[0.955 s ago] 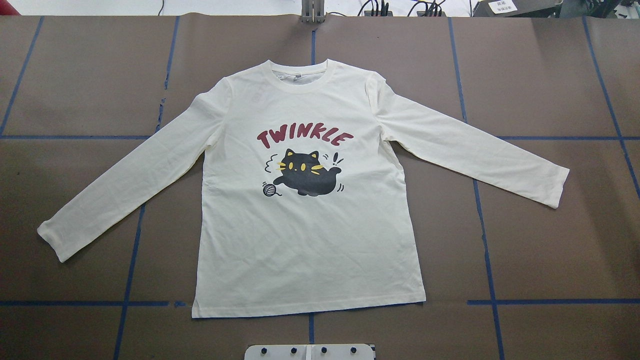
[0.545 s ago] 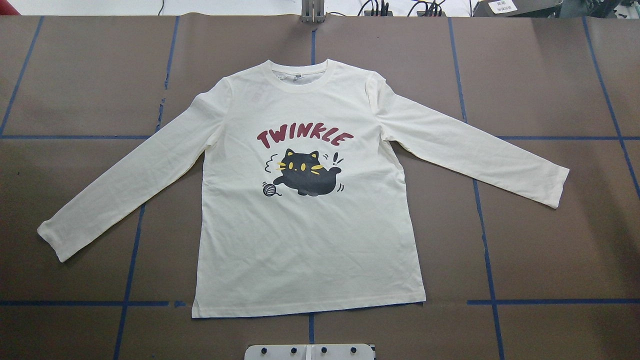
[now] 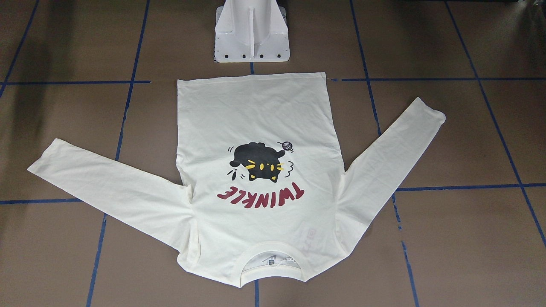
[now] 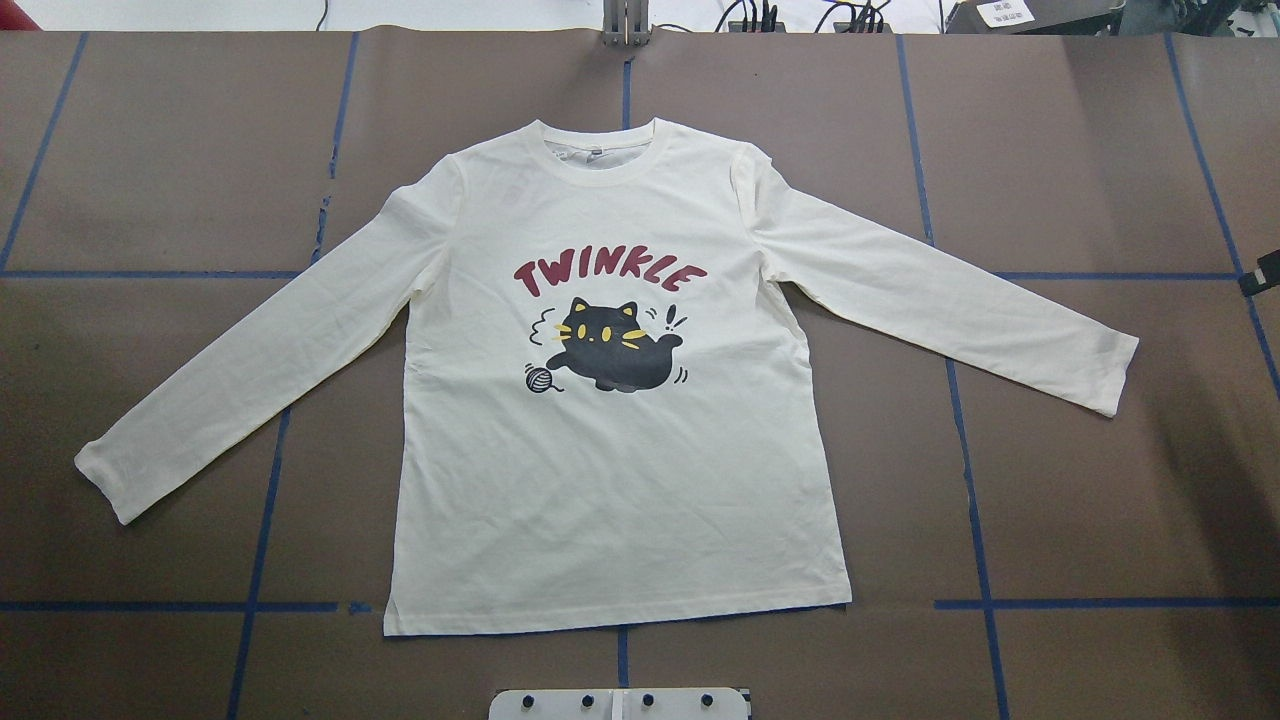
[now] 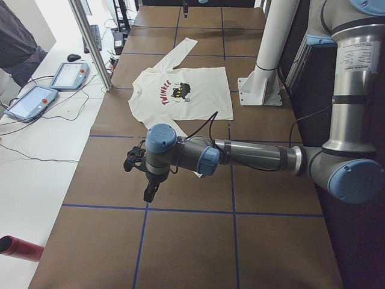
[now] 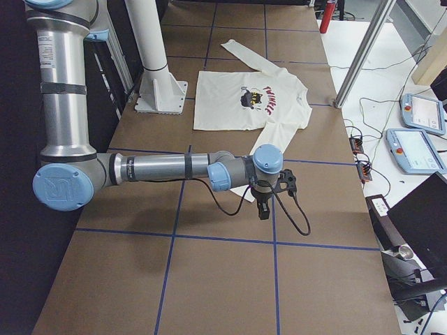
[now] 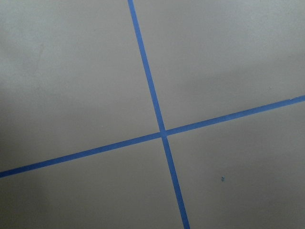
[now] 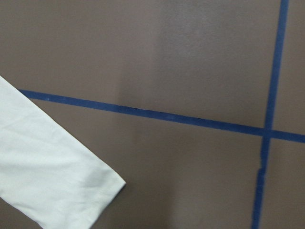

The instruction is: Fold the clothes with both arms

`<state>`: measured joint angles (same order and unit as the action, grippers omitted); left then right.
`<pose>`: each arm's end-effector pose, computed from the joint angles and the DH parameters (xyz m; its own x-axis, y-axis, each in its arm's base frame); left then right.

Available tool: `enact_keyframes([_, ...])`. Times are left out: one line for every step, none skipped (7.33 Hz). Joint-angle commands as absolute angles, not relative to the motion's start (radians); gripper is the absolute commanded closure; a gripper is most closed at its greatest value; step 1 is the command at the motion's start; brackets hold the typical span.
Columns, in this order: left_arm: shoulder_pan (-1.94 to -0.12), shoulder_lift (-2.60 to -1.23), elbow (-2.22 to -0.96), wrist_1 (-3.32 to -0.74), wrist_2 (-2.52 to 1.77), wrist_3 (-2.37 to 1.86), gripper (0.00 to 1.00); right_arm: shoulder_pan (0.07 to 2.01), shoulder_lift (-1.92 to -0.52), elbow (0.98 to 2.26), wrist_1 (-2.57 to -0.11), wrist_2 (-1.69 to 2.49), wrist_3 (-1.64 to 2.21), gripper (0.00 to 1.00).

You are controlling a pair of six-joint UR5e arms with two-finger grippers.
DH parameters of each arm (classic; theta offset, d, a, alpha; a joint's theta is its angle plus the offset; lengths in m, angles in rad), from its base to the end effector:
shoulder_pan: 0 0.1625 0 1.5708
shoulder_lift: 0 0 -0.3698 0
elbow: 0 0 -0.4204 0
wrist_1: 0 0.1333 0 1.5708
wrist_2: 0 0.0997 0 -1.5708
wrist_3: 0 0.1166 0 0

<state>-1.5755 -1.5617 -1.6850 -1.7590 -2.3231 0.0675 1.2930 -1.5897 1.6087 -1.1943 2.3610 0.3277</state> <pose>-0.0561 -0.5345 0.5408 0.7297 0.2583 -0.6331 -0.0448 0.9420 0.3326 -0.0987 -0.5302 0.5616 0.6511 -0.1463 0.7448 0.0460 0.9870 0.1537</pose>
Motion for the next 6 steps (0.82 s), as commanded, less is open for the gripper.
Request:
enact_keyframes([-1.574, -1.571, -1.68, -1.759, -2.324, 0.069, 0.0, 1.104, -1.588, 1.598, -1.028, 2.268, 0.553, 0.0])
enact_keyframes([-1.574, -1.571, -1.677, -1.759, -2.322, 0.069, 0.0, 1.073, -1.569, 1.576, -1.028, 2.243, 0.564, 0.0])
enact_keyframes([-1.571, -1.574, -1.671, -1.761, -2.322, 0.068, 0.0, 1.057, -1.539, 1.528, -1.028, 2.241, 0.569, 0.0])
enact_keyframes([-1.571, -1.574, -1.672, -1.759, -2.322, 0.067, 0.0, 1.046, -1.534, 1.51, -1.028, 2.241, 0.572, 0.0])
enact_keyframes([-1.571, -1.574, -1.672, -1.761, -2.322, 0.069, 0.0, 1.036, -1.539, 1.509, -1.028, 2.249, 0.574, 0.0])
enact_keyframes([-1.571, -1.574, -1.672, -1.761, -2.324, 0.069, 0.0, 1.029, -1.545, 1.511, -1.028, 2.258, 0.575, 0.0])
